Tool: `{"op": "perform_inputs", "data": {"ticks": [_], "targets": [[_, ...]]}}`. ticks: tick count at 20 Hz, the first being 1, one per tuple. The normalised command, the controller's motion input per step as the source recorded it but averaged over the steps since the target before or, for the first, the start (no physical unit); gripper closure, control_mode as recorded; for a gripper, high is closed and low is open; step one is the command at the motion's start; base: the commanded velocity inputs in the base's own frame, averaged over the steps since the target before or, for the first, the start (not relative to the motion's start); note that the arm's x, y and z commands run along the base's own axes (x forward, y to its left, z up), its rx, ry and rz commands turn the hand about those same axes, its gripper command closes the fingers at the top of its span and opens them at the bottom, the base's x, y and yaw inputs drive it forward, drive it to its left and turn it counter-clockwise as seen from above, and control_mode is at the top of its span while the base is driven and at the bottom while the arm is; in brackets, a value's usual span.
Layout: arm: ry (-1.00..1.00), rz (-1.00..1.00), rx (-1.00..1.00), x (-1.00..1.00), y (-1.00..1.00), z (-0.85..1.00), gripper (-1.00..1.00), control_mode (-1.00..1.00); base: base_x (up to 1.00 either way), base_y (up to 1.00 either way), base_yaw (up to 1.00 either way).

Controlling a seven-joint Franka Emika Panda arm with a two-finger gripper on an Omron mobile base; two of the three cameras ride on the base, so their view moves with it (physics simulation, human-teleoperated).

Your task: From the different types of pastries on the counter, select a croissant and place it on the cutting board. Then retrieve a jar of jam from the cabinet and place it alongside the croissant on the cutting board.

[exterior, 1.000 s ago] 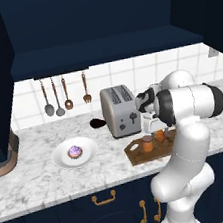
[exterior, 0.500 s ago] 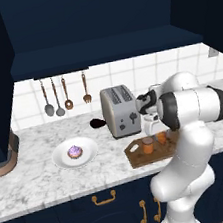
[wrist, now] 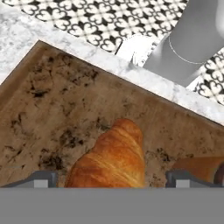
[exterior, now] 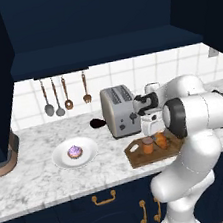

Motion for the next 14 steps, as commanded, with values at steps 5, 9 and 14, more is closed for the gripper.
{"op": "perform_inputs", "data": {"ticks": [5, 9, 14], "targets": [[0.0, 0.14, 0.08, 0.06, -0.02, 0.67, -1.0, -1.0, 0.0, 0.0, 0.0], [-0.08, 0.03, 0.05, -0.95, -0.37, 0.36, -1.0, -1.0, 0.0, 0.0, 0.0], [-0.17, 0.05, 0.0, -0.79, -0.39, 0.28, -1.0, -1.0, 0.0, 0.0, 0.0]]}}
